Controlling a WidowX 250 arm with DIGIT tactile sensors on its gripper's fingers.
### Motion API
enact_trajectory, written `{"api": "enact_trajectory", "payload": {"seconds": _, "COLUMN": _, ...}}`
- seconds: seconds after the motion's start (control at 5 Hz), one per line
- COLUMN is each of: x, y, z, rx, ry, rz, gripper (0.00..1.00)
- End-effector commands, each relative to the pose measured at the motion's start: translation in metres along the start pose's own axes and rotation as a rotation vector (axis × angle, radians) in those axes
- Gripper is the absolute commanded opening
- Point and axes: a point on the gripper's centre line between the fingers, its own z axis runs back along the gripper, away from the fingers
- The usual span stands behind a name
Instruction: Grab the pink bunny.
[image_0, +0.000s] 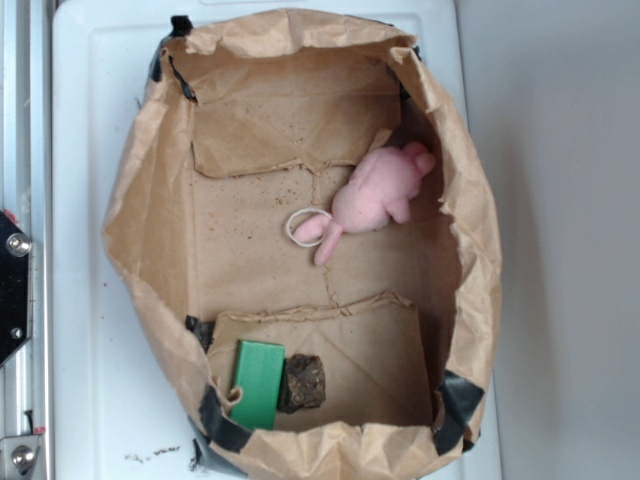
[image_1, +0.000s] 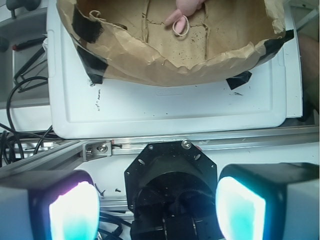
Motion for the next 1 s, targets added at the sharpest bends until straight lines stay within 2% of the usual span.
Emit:
{"api": "enact_trajectory", "payload": {"seconds": 0.0, "x": 0.000, "y": 0.000, "z": 0.000, "rx": 0.000, "ry": 0.000, "rz": 0.000, "gripper": 1.00}}
{"api": "enact_trajectory", "payload": {"seconds": 0.2, "x": 0.047, "y": 0.006, "z": -0.025, "rx": -0.037, "ry": -0.039, "rz": 0.106, "gripper": 1.00}}
{"api": "enact_trajectory", "payload": {"seconds": 0.4, "x": 0.093, "y": 0.028, "z": -0.051, "rx": 0.019, "ry": -0.031, "rz": 0.263, "gripper": 1.00}}
{"api": "enact_trajectory", "payload": {"seconds": 0.6, "x": 0.126, "y": 0.050, "z": -0.075, "rx": 0.027, "ry": -0.037, "rz": 0.381, "gripper": 1.00}}
{"api": "enact_trajectory", "payload": {"seconds": 0.8, "x": 0.140, "y": 0.065, "z": -0.090, "rx": -0.024, "ry": -0.125, "rz": 0.500, "gripper": 1.00}}
